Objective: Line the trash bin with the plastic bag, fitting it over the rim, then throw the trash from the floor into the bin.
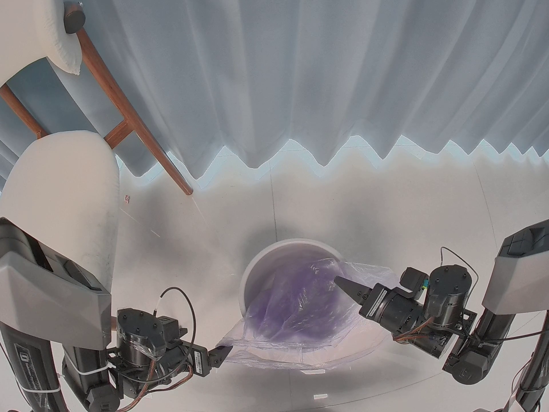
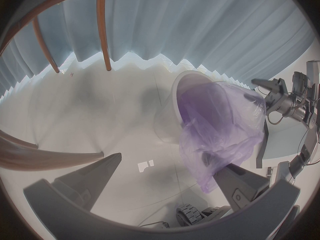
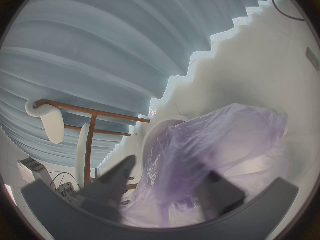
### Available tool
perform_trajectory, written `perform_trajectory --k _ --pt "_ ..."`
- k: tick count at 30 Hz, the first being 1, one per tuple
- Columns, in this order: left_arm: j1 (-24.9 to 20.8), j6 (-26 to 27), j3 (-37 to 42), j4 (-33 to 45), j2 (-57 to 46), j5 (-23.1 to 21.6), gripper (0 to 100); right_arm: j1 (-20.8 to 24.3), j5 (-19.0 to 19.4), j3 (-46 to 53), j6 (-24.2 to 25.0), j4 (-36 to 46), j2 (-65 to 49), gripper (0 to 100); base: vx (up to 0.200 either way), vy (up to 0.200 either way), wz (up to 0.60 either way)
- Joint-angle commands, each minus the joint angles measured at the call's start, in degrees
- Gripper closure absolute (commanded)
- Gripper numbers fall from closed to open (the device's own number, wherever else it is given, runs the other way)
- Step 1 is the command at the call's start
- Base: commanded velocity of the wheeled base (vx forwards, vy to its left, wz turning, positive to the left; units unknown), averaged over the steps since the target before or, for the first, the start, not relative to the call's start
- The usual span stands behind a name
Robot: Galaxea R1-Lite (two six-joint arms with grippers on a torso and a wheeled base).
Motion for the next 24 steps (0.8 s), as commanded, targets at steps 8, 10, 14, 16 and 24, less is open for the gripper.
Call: perform_trajectory --k 8,10,14,16,24 --pt "-2.52 0.47 0.56 0.08 -8.92 -10.80 0 0.30 -1.65 -0.85 0.51 -0.87 1.44 100 0.000 0.000 0.00" --pt "-3.31 1.18 2.14 0.08 -10.42 -12.64 0 0.39 -2.79 -0.32 1.48 -0.78 2.14 100 0.000 0.000 0.00" --pt "-3.40 3.73 2.32 0.08 -10.95 -13.61 0 0.65 -5.51 -0.58 4.29 -0.87 4.34 100 0.000 0.000 0.00" --pt "-3.23 4.69 2.05 0.08 -10.77 -14.58 0 0.74 -5.69 -0.76 4.82 -0.87 4.69 100 0.000 0.000 0.00" --pt "-4.90 0.47 -9.46 0.43 -11.56 -15.81 0 1.18 -5.78 -1.02 4.73 -0.78 4.78 100 0.000 0.000 0.00"
